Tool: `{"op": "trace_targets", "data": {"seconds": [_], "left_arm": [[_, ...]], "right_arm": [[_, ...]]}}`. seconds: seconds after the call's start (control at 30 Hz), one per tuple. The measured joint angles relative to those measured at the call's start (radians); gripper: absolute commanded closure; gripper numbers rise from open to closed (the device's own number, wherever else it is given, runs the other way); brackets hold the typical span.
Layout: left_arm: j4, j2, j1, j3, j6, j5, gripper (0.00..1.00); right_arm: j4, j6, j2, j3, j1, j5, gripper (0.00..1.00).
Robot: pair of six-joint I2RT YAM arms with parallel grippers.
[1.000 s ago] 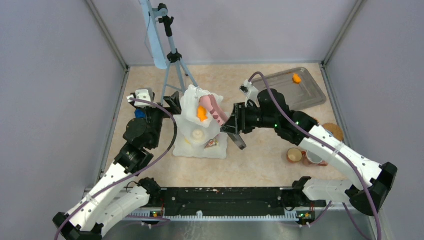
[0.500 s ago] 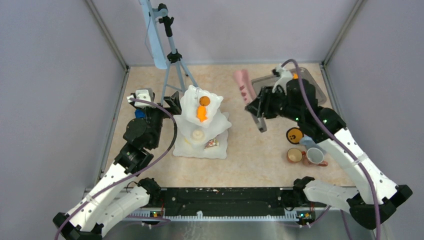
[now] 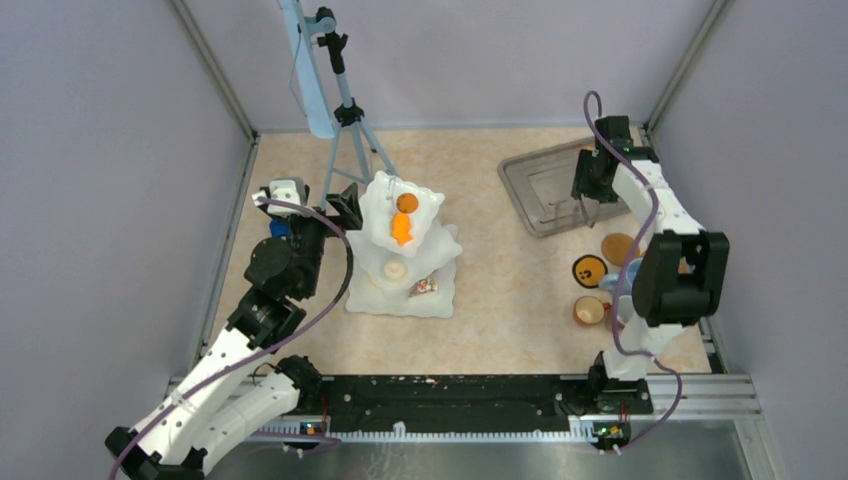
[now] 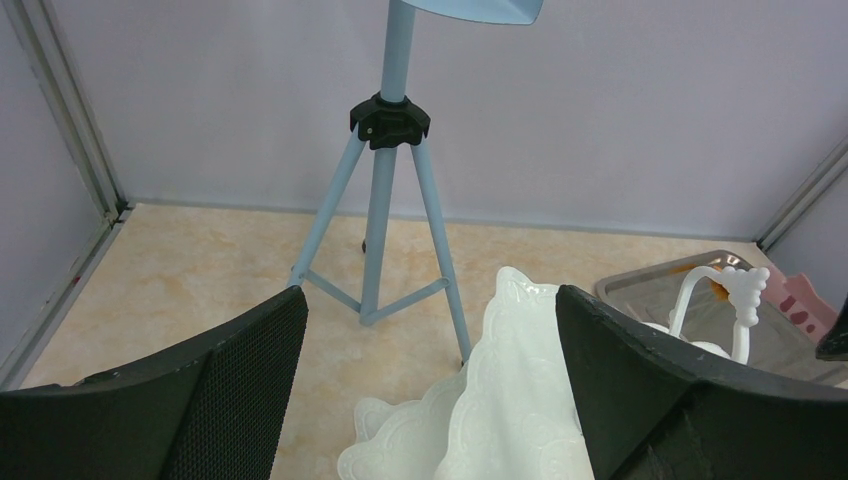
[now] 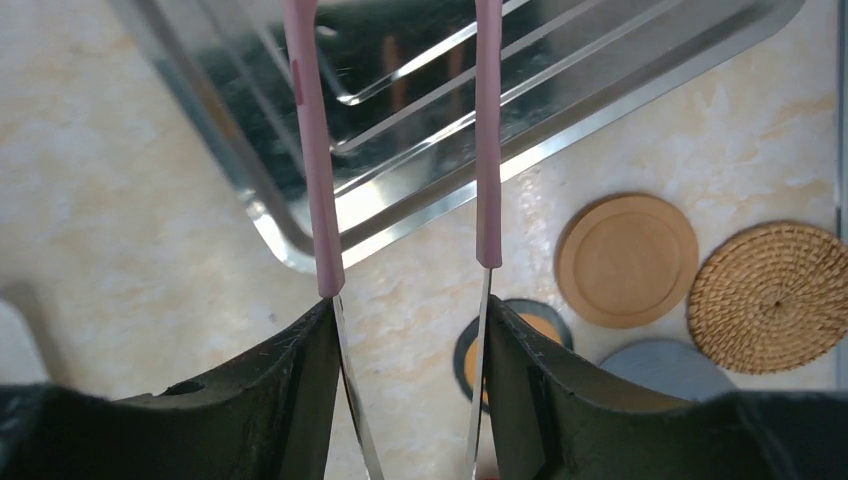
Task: Serve the afternoon tea
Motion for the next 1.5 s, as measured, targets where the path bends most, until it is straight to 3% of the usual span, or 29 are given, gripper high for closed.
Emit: {"op": "trace_targets", "data": {"seconds": [0.33,1.1,1.5], "left_arm": [[-0.001,0.001,0.0,0.0,-0.004,0.016,0.01],[-0.006,0.029,0.001,0.0,-0.004,0.018,0.01],[-0.008,0.028,0.001,0.0,-0.004,0.018,0.01]], "right_arm": [[-0.03,-0.105,0.322,0.24,-0.113,0.067,0.49],[-0.028,-0.189,0.572,0.495,-0.124,0.01,0.49],[-0.003,-0.162,0.576,0.472,-0.162,-0.074,0.68]]}}
